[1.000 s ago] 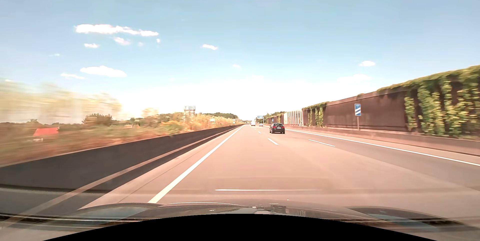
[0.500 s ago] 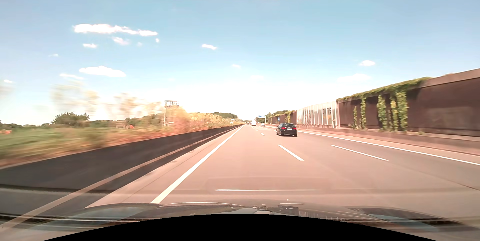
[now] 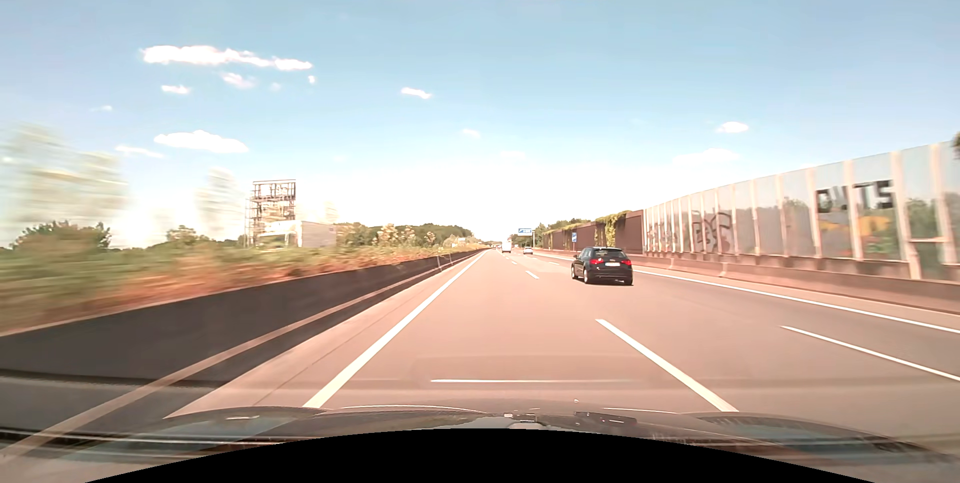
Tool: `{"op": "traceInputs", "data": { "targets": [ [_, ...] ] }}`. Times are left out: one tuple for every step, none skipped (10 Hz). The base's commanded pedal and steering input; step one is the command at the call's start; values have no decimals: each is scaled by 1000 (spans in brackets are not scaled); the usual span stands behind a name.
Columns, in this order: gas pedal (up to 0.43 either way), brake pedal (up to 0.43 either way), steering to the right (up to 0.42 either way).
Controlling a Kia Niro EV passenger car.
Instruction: Follow the waypoints while adhering to traffic rules and regulations
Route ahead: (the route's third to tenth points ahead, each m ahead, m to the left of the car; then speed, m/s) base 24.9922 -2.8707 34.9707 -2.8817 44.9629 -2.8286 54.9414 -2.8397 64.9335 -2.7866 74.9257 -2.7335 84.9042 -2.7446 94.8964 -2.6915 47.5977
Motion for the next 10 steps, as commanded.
{"op": "traceInputs", "data": {
  "targets": [
    [591, 0, -2],
    [591, 0, -2],
    [591, 0, -2],
    [591, 0, -2],
    [591, 0, -2],
    [591, 0, -2],
    [591, 0, -3],
    [591, 0, -3],
    [591, 0, -2],
    [591, 0, -2]
  ]
}}
